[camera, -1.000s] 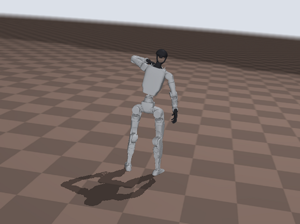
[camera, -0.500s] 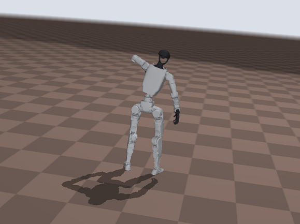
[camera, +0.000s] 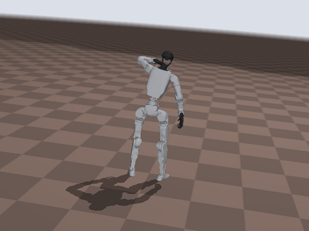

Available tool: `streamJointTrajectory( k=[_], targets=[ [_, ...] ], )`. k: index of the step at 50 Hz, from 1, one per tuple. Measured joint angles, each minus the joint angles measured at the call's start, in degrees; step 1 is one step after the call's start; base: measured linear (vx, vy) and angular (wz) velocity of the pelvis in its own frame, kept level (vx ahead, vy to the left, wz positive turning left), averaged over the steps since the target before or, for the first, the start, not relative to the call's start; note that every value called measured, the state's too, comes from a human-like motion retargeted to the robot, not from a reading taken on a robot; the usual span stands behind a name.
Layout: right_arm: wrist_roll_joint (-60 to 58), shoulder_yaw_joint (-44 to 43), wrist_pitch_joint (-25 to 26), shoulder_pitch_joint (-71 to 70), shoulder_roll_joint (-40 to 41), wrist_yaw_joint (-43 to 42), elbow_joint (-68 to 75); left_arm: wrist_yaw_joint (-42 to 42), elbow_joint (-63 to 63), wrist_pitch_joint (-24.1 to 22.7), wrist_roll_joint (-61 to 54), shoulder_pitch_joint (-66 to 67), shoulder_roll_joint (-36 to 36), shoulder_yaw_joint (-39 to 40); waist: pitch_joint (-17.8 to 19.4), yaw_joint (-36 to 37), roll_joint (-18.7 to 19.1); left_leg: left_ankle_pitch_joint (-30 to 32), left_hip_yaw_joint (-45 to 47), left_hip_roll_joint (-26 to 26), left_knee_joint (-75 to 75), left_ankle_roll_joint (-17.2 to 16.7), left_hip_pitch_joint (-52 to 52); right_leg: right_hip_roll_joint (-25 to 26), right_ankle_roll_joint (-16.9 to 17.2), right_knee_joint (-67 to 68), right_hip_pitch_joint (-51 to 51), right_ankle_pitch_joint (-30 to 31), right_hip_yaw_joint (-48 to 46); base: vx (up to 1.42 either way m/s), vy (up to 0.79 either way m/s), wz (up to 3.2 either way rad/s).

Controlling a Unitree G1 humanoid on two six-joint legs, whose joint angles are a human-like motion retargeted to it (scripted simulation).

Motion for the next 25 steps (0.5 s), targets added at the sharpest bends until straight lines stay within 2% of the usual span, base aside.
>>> streamJointTrajectory(
  k=[3, 5, 7, 10, 14, 18, 20, 22, 25],
  targets=[
    [-2.47, 0.14, 1.79, -1.24, -1.11, 4.06, -1.50, -20.52, -12.37, 10.35, -8.16, 10.19, 5.56, 0.00, 0.32, -0.30, 0.89, -0.59, 1.28, 0.48, 0.56, 0.01, 0.50, 0.43, 0.00, 0.29, -0.18, -0.03, 1.22, 0.03, -0.04, -0.36],
    [-3.83, -0.42, 2.30, -1.78, -1.10, 5.87, -2.62, -30.37, -18.47, 15.09, -8.75, 15.75, 7.75, 0.00, 0.48, -0.72, 0.95, -0.95, 1.95, 0.76, 0.97, 0.02, 0.72, 0.68, 0.00, 0.46, -0.28, -0.05, 1.89, 0.03, -0.03, -0.29],
    [-3.96, -1.34, 2.14, -1.69, -0.19, 5.39, -3.61, -31.24, -21.24, 14.71, -7.62, 18.41, 8.48, 0.00, 0.46, -0.92, 0.35, -1.23, 2.34, 0.95, 1.30, 0.04, 0.87, 0.82, 0.00, 0.53, -0.28, -0.10, 2.32, 0.02, -0.01, -0.11],
    [-2.42, -2.28, 1.46, -1.00, 1.75, 2.76, -4.42, -21.69, -19.70, 9.56, -5.80, 16.70, 7.82, 0.00, 0.31, -1.06, -1.27, -1.44, 2.25, 0.84, 1.55, 0.23, 1.03, 0.63, 0.00, 0.60, 0.00, -0.28, 2.33, 0.00, 0.00, 0.00],
    [-0.30, -1.09, 0.36, -0.76, 1.97, 0.77, -3.53, -6.42, -7.92, 3.67, -2.58, 9.50, 2.96, 2.72, 0.06, -1.81, -2.26, -1.45, 1.14, 0.39, 1.58, 0.42, 1.06, 0.03, 0.00, 0.55, 0.75, -0.62, 1.38, 0.01, 0.02, 0.18],
    [0.44, 0.60, -1.22, -1.85, 1.16, -0.50, -1.07, 11.56, 8.88, -2.50, 11.08, -0.46, -4.03, 2.48, 0.09, -3.04, -2.44, -1.18, -0.33, 0.07, 1.46, 0.43, 0.87, -0.39, 0.00, 0.47, 1.42, -0.90, 0.03, 0.01, 0.02, 0.29],
    [0.82, 0.91, -1.88, -2.26, 1.24, -1.41, 0.05, 21.52, 15.89, -3.51, 20.90, -4.57, -6.68, 2.06, -0.03, -3.54, -2.67, -1.08, -0.80, 0.00, 1.44, 0.40, 0.70, -0.47, 0.00, 0.40, 1.55, -0.95, -0.38, 0.00, 0.00, 0.10],
    [1.27, 0.80, -2.27, -2.21, 1.55, -2.08, 0.62, 27.20, 19.93, -2.92, 27.11, -6.76, -7.91, 2.69, -0.41, -3.78, -2.90, -1.08, -0.86, 0.05, 1.51, 0.31, 0.51, -0.43, 0.00, 0.30, 1.47, -0.92, -0.42, 0.00, 0.00, 0.00],
    [1.97, 0.11, -2.42, -2.27, 1.94, -2.44, 0.82, 26.66, 21.05, -2.96, 27.00, -7.06, -8.18, 4.19, -0.60, -3.63, -3.14, -1.12, -0.46, 0.23, 1.53, 0.15, 0.56, -0.23, 0.00, 0.30, 1.28, -0.89, -0.05, 0.00, -0.01, -0.07]
  ],
)
